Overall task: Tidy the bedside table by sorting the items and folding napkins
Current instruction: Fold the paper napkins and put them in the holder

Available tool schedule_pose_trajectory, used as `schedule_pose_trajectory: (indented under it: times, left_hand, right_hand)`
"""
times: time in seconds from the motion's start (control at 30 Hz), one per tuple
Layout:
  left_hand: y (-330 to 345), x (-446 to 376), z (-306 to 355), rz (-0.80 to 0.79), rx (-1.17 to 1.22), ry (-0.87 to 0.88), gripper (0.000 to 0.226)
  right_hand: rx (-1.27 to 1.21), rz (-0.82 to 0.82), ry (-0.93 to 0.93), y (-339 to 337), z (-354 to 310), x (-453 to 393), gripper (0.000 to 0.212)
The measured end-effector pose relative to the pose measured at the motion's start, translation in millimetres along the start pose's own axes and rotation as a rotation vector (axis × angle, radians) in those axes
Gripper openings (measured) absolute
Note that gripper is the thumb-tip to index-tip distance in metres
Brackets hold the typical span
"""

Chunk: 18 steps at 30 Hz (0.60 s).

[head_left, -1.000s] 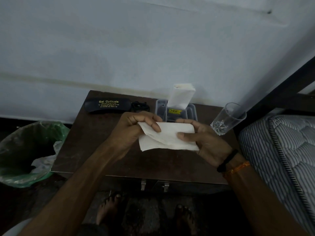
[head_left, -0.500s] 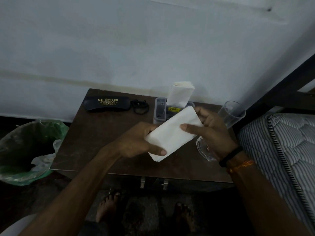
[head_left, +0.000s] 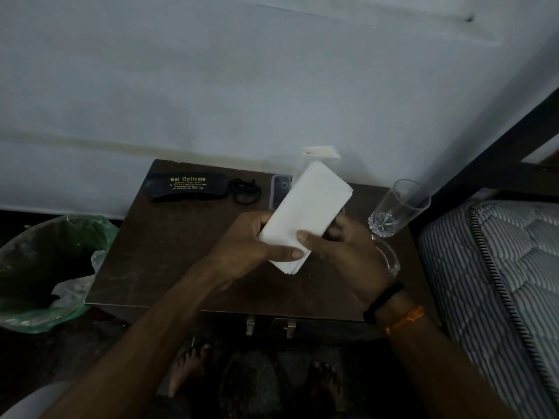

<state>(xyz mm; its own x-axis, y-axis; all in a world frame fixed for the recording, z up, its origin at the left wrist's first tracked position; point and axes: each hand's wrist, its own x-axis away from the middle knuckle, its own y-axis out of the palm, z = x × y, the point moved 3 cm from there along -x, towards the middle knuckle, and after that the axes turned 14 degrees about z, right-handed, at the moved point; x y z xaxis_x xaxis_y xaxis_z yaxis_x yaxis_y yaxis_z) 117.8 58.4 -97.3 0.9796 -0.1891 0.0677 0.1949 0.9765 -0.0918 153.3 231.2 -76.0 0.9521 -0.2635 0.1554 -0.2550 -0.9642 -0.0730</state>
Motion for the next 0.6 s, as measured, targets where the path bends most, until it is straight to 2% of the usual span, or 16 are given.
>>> schedule_pose_trajectory:
  times: [0.13,0.27,0.33,0.47,0.6]
  left_hand:
    - [-6,0,2,-0.067,-0.211,0.103,0.055]
    - [-17,-2,10,0.047,-0.267,0.25,0.042]
    - [-14,-2,10,0.047,-0.309,0.311,0.047]
    - [-8,-2,-9,-0.026,-0.506,0.23,0.046]
    - [-7,-3,-11,-0.042,-0.582,0.245,0.044]
  right_hand:
    - [0.186,0.084,-0.216,-4,1,-2,0.035]
    - [0.319,0.111,-0.31,-6,11,0,0.04]
    - [0.374,0.112,-0.327,-5,17,-1,0.04]
    - [0.533,0.043,-0.268,-1,33,-5,0.044]
    - [0.665,0.038,-0.289,-2,40,-9,0.034]
